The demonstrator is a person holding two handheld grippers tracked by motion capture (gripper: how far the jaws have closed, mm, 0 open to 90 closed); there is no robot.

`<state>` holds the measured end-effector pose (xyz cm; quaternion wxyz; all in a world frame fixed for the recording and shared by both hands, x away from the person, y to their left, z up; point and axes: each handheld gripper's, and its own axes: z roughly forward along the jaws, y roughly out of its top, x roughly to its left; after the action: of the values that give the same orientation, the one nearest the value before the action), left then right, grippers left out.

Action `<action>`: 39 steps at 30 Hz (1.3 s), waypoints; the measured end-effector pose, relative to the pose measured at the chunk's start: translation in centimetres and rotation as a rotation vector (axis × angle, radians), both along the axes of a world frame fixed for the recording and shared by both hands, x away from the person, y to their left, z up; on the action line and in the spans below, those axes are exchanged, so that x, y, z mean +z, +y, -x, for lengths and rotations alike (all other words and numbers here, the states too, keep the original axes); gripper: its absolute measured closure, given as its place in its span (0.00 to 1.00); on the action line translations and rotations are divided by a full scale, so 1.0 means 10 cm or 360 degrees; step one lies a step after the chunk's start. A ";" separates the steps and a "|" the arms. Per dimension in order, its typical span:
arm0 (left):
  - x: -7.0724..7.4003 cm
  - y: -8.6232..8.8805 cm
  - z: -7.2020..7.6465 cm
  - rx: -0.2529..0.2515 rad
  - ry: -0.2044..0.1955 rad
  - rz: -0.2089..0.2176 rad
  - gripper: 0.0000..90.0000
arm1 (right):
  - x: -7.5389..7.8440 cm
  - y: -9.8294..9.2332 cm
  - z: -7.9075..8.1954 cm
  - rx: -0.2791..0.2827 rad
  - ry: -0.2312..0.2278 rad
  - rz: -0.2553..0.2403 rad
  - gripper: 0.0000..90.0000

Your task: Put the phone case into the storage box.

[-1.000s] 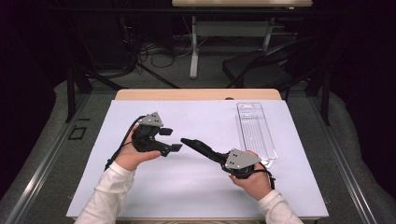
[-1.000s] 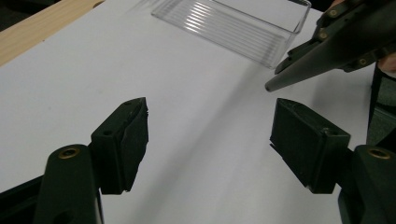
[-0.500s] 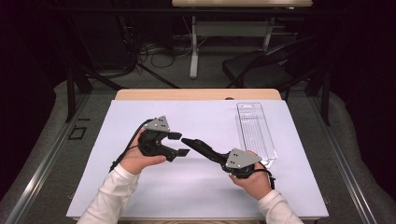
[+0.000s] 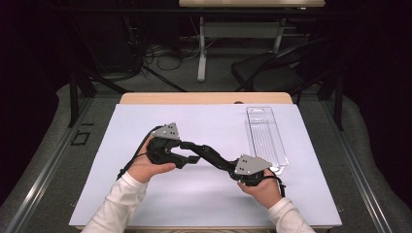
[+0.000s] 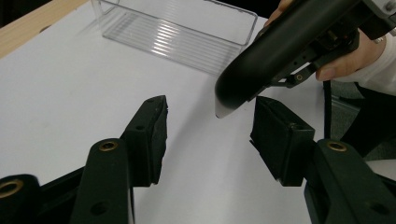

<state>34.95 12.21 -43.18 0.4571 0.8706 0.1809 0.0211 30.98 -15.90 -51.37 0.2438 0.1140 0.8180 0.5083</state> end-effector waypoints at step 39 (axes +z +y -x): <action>-0.03 -0.09 0.03 -0.0092 -0.0040 0.0071 0.64 | -0.05 0.04 0.00 0.0052 0.0069 -0.0038 0.98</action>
<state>34.69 11.31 -43.43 0.4790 0.8647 0.1503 0.0148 30.96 -15.46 -51.85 0.2165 0.1146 0.8187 0.5193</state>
